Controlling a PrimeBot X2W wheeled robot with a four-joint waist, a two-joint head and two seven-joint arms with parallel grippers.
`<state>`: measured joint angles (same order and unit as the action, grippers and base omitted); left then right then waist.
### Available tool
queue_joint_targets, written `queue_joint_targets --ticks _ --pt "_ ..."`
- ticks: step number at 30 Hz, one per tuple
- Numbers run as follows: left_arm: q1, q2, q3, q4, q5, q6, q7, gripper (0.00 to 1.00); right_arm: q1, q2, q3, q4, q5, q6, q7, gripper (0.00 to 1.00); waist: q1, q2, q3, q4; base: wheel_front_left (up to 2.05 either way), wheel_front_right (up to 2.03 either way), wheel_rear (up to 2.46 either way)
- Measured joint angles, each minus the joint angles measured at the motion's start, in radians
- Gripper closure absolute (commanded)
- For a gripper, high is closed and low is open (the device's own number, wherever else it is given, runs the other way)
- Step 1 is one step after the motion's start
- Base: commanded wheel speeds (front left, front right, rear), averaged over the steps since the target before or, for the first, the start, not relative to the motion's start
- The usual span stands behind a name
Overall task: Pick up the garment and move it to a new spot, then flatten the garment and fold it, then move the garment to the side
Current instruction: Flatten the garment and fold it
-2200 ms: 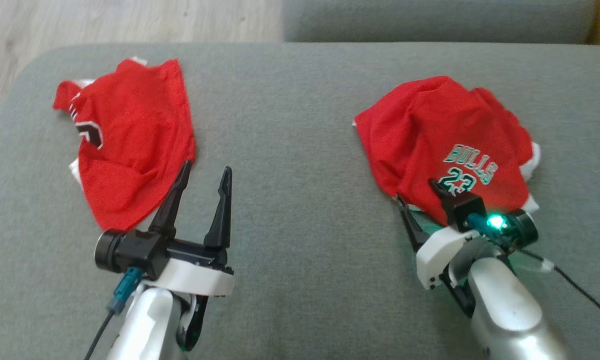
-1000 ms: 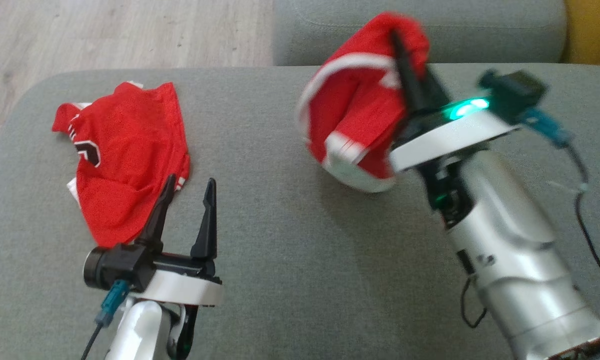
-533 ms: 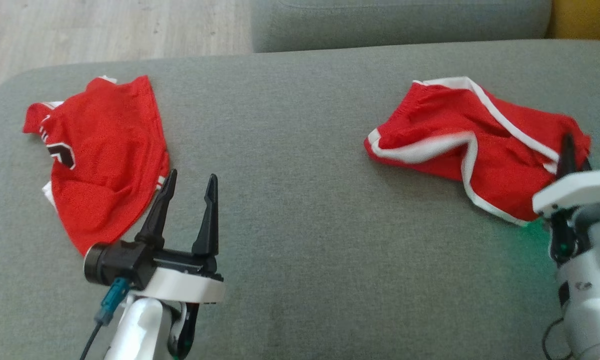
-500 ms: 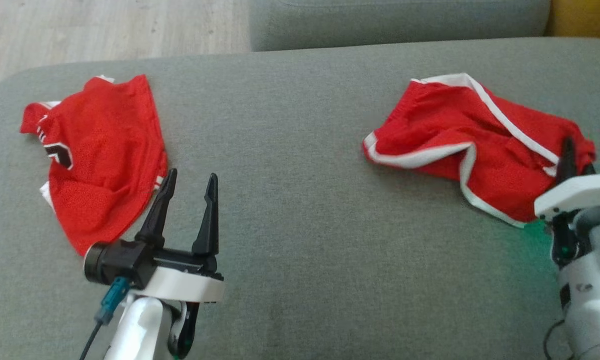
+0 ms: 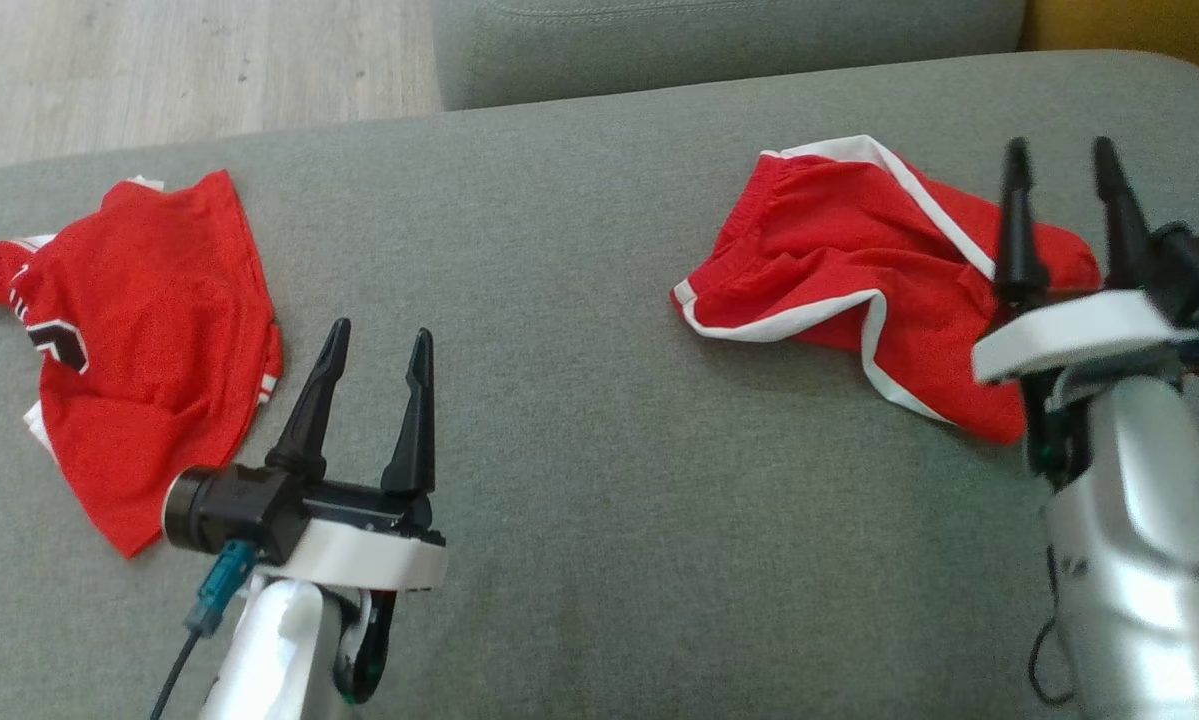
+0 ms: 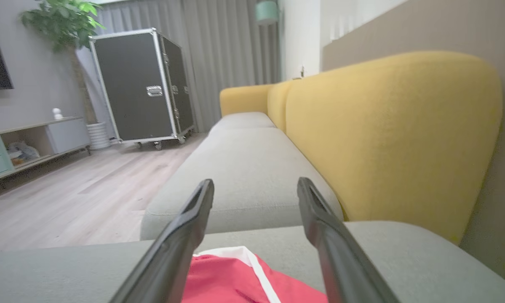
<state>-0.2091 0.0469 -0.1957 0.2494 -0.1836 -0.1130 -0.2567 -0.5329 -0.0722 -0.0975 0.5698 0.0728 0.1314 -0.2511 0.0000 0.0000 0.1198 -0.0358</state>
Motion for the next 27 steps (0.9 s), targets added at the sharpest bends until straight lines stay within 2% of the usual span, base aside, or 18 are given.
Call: queue_joint_targets --ticks 5,10,15,18,21,27 --pt "0.001 0.0 0.0 -0.002 0.0 0.0 0.0 0.0 0.182 0.007 0.134 -0.202 -0.001 0.0 -0.003 0.0 -0.0001 0.0 -0.013 -0.007 0.0 0.0 0.0" --pt "0.004 0.0 -0.002 -0.007 0.0 0.0 0.0 0.0 0.317 0.016 0.219 -0.236 0.027 0.0 -0.004 0.0 -0.0001 0.0 -0.023 -0.005 0.0 0.0 0.0" --pt "0.006 0.0 -0.006 -0.007 0.0 0.0 0.0 0.0 0.32 0.017 0.24 -0.243 0.019 0.0 -0.004 0.0 -0.0001 0.0 -0.025 0.005 0.0 0.0 0.0" --pt "0.006 0.0 -0.009 -0.007 -0.002 0.0 0.0 0.0 0.316 0.017 0.255 -0.229 -0.017 0.0 -0.004 0.0 -0.0001 0.0 -0.023 0.017 0.0 0.0 0.0" --pt "0.005 0.0 -0.019 -0.007 -0.003 0.0 0.0 0.0 0.293 0.017 0.265 -0.162 -0.052 0.0 0.001 0.0 -0.0001 0.0 -0.017 0.035 0.0 0.0 0.0" --pt "0.005 0.0 -0.035 -0.006 -0.018 0.001 0.0 0.0 0.171 0.016 0.332 -0.022 -0.077 0.0 0.087 0.0 0.0 0.0 0.0 0.076 0.0 0.0 0.0"
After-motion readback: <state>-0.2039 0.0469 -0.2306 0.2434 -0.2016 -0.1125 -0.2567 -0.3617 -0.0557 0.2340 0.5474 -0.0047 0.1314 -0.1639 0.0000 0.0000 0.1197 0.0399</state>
